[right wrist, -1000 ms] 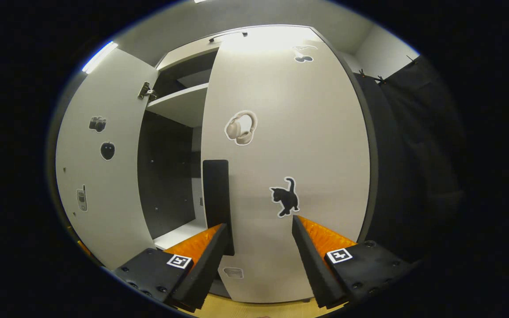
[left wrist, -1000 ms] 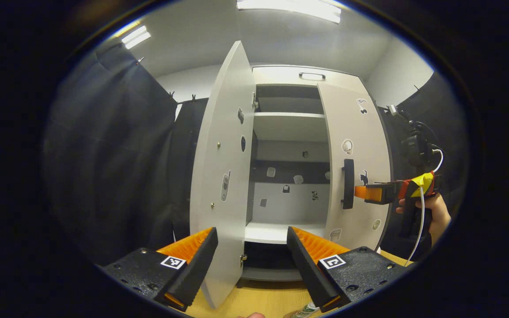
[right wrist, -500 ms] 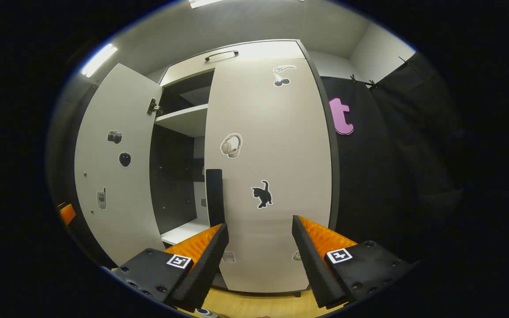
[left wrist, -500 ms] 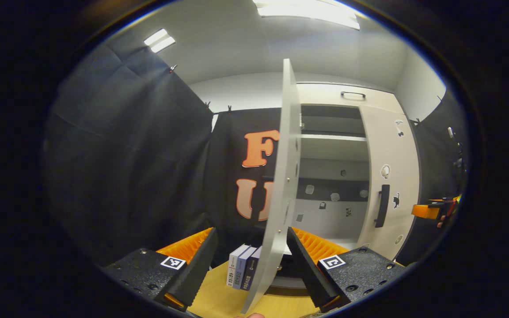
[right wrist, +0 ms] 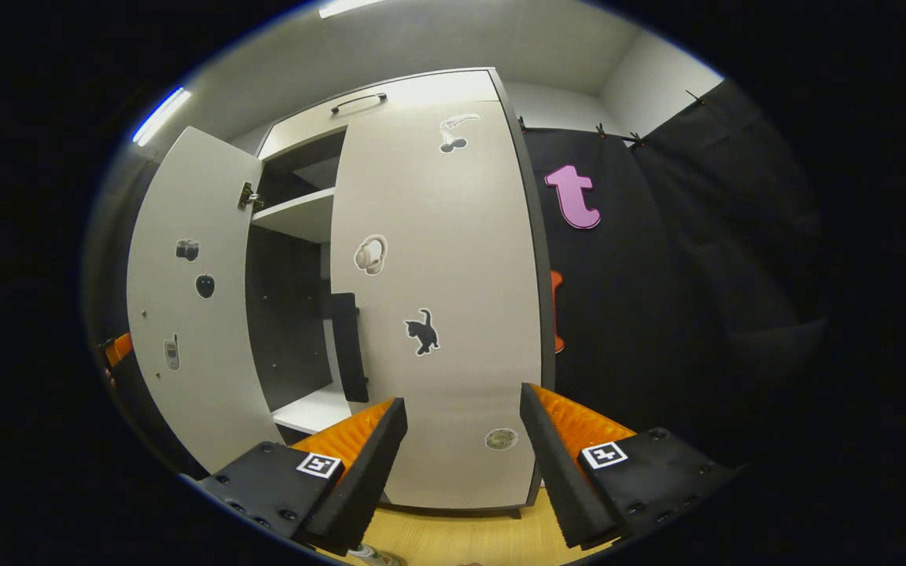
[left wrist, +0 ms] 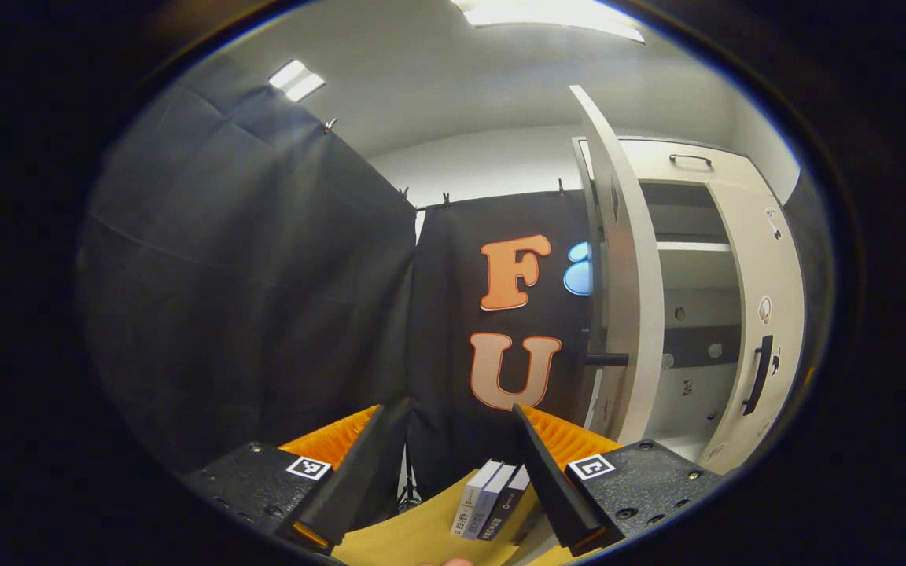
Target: Grasp the bottle in the cabinet with the left hand and place it on the coaster, then close the right door with the right hand and the left door with the left hand.
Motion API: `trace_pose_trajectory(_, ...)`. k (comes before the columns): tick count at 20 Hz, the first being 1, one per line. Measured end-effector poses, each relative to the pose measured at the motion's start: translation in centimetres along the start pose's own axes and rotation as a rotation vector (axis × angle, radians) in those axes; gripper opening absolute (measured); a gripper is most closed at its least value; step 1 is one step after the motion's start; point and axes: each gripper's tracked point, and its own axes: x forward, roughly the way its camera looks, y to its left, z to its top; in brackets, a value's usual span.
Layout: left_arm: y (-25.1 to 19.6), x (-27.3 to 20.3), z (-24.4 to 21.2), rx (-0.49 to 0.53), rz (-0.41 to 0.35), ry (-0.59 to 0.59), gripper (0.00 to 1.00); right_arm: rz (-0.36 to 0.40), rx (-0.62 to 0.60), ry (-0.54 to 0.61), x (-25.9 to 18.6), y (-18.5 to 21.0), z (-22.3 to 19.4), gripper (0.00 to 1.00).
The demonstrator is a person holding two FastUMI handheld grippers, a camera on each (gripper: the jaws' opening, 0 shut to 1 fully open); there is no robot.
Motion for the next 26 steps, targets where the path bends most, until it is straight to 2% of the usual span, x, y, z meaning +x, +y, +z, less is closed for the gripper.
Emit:
trace_pose_trajectory(2, -1.0, 0.9, -0.7, -0.01, -0.025, 0.017, 0.95, -0.017, -0.022, 0.002, -0.2, -0.6, -0.1, 0.96)
trace_pose_trajectory(7, -1.2, 1.1, -0.8, -0.038, -0.019, 0.004, 0.93, -0.02, -0.031, 0.0, -0.4, -0.7, -0.4, 0.95)
trace_pose_trajectory(14, -3.6, -0.3, -0.5, -0.005, -0.068, -0.001, 0.93, -0.011, -0.047, -0.009, -0.3, -0.4, -0.3, 0.95)
trace_pose_trajectory(17, -5.3, -1.4, 0.0, 0.054, -0.083, -0.016, 0.93, -0.021, -0.044, -0.003, -0.1, -0.7, -0.6, 0.95)
trace_pose_trajectory(21, -8.6, -2.2, 0.1, 0.098, -0.154, -0.021, 0.93, -0.015, -0.017, 0.018, -0.1, -0.6, -1.1, 0.95)
trace_pose_trajectory(22, -9.3, -2.3, 0.2, 0.098, -0.178, -0.02, 0.89, -0.016, -0.015, 0.018, -0.1, -0.7, -1.2, 0.95)
trace_pose_trajectory(23, -10.1, -2.4, 0.1, 0.094, -0.201, -0.019, 0.93, -0.017, -0.014, 0.017, -0.2, -0.7, -1.0, 0.95)
trace_pose_trajectory(26, -12.5, -2.9, -0.2, 0.051, -0.264, -0.013, 0.93, -0.029, -0.013, 0.011, -0.6, -1.0, -0.8, 0.96)
